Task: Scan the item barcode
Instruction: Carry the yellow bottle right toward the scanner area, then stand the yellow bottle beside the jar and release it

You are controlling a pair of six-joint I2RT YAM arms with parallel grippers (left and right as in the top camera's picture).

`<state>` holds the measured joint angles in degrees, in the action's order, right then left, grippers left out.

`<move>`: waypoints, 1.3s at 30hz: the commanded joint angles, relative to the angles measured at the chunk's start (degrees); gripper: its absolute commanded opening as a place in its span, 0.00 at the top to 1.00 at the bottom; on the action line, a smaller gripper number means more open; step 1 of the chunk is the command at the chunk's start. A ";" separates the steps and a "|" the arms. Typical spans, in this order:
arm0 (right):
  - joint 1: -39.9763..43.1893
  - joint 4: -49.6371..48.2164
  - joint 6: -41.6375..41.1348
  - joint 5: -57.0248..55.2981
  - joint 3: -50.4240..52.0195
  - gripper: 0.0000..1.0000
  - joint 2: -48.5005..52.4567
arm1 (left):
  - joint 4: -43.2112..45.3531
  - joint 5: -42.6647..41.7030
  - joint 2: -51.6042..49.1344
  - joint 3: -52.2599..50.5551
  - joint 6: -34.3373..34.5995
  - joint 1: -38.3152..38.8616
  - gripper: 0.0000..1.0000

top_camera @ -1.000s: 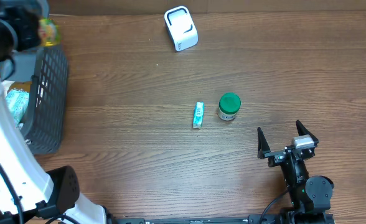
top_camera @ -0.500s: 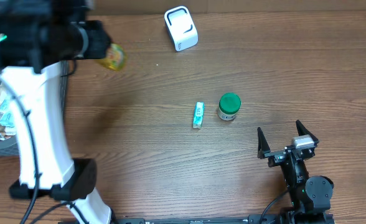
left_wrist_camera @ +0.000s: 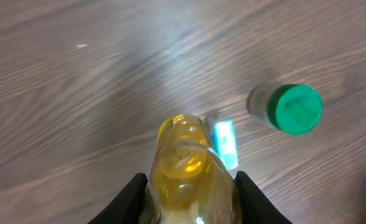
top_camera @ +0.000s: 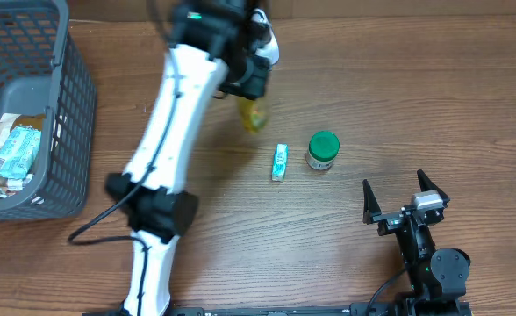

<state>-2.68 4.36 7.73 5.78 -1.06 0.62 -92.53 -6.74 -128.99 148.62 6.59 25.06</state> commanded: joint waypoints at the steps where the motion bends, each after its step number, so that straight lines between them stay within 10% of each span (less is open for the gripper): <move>1: -0.24 -0.13 0.26 0.33 0.61 0.00 -0.39 | 1.62 -0.37 -2.93 -0.07 2.49 2.29 0.74; 39: -0.24 -0.13 0.26 0.33 0.61 0.00 -0.39 | 15.93 10.10 -13.25 -2.01 16.41 11.34 0.64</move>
<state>-2.68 4.36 7.75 5.82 -1.04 0.62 -76.88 2.33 -141.91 146.61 19.86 36.40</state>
